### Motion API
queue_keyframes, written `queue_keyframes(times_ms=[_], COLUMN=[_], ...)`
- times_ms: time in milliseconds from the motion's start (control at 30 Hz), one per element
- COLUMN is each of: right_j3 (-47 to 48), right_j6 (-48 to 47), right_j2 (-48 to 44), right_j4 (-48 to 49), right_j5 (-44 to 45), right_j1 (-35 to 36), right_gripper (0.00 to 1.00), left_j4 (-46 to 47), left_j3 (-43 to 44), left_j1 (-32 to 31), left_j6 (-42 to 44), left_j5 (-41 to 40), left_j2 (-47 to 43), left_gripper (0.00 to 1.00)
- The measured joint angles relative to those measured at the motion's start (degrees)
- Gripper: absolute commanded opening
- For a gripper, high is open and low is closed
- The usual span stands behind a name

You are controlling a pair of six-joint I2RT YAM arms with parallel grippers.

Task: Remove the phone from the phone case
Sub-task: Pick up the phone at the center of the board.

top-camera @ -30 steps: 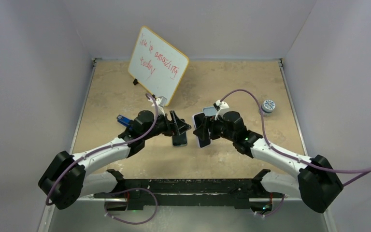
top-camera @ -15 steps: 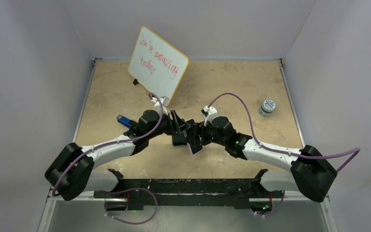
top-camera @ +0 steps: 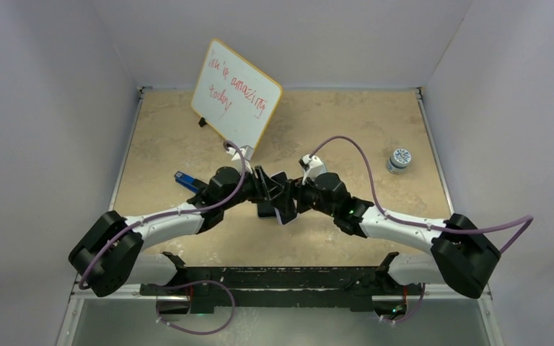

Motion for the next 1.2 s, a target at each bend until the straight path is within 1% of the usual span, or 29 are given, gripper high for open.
queue_keyframes(times_ms=[100, 167, 267, 300, 333, 500, 533, 567, 667, 867, 900, 1033, 1200], right_j3=[0.5, 0.7, 0.9, 0.9, 0.9, 0.9, 0.9, 0.9, 0.5, -1.4, -1.9, -4.8, -11.4], right_j6=[0.2, 0.2, 0.2, 0.0, -0.1, -0.5, -0.6, -0.8, -0.5, -0.3, -0.3, -0.6, -0.5], right_j2=[0.7, 1.1, 1.5, 1.5, 1.5, 0.4, -0.2, -0.8, -2.9, -6.9, -7.3, -8.1, -8.0], right_j4=[0.9, 1.0, 1.0, 1.0, 1.0, 1.7, 2.1, 2.7, 5.0, 11.9, 12.7, 16.7, 25.8], right_j5=[0.0, 0.1, 0.4, 0.8, 1.1, 1.2, 1.2, 1.2, 1.3, 1.2, 1.2, 1.1, 0.8], right_j1=[0.0, 0.0, 0.1, 0.1, 0.2, 0.7, 0.8, 0.8, 0.7, 0.3, 0.3, 0.3, 0.3], right_gripper=[0.01, 0.11, 0.23, 0.29, 0.37, 0.75, 0.81, 0.84, 0.89, 0.97, 0.97, 0.90, 0.90], left_j4=[0.6, 1.1, 1.7, 1.9, 1.7, -0.9, -1.2, -1.5, -1.7, -1.0, -1.1, -1.1, -0.2], left_j3=[0.0, -0.1, -0.1, -0.1, -0.1, -0.1, -0.1, -0.1, -0.2, -3.5, -4.0, -5.1, -5.4], left_j1=[-0.4, -0.4, -0.6, -0.6, -0.6, -0.5, -0.4, -0.1, 1.9, 9.9, 10.7, 11.5, 11.6], left_j6=[-0.2, -0.2, -0.2, -0.1, 0.3, 1.4, 1.6, 1.7, 1.8, 0.0, -0.4, -1.9, -3.5], left_j5=[-0.5, -0.7, -0.6, -0.8, -1.3, -2.3, -2.3, -2.3, -0.9, 2.7, 3.0, 3.8, 3.1], left_j2=[0.7, 1.0, 1.0, 0.9, 0.7, -2.4, -3.5, -4.5, -7.1, -10.1, -10.6, -13.0, -17.7], left_gripper=[0.35, 0.26, 0.10, 0.05, 0.00, 0.00, 0.00, 0.00, 0.00, 0.00, 0.00, 0.00, 0.00])
